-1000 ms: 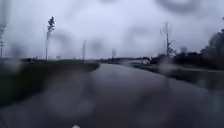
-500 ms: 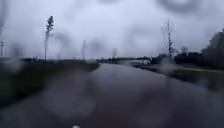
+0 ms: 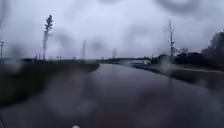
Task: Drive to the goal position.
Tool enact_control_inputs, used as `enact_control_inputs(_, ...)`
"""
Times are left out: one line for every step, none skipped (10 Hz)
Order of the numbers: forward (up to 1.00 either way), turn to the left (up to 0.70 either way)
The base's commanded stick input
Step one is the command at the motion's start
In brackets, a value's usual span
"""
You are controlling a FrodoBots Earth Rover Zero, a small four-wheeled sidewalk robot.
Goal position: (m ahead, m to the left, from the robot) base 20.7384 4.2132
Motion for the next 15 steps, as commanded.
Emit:
enact_control_inputs(0.7,0.0)
enact_control_inputs(0.7,0.0)
enact_control_inputs(0.7,0.0)
enact_control_inputs(0.7,0.0)
enact_control_inputs(0.7,0.0)
enact_control_inputs(0.7,0.0)
enact_control_inputs(0.7,0.0)
enact_control_inputs(0.7,0.0)
enact_control_inputs(0.7,0.0)
enact_control_inputs(0.7,-0.01)
enact_control_inputs(0.7,-0.14)
enact_control_inputs(0.7,-0.35)
enact_control_inputs(0.7,-0.21)
enact_control_inputs(0.7,-0.07)
enact_control_inputs(0.7,0.0)
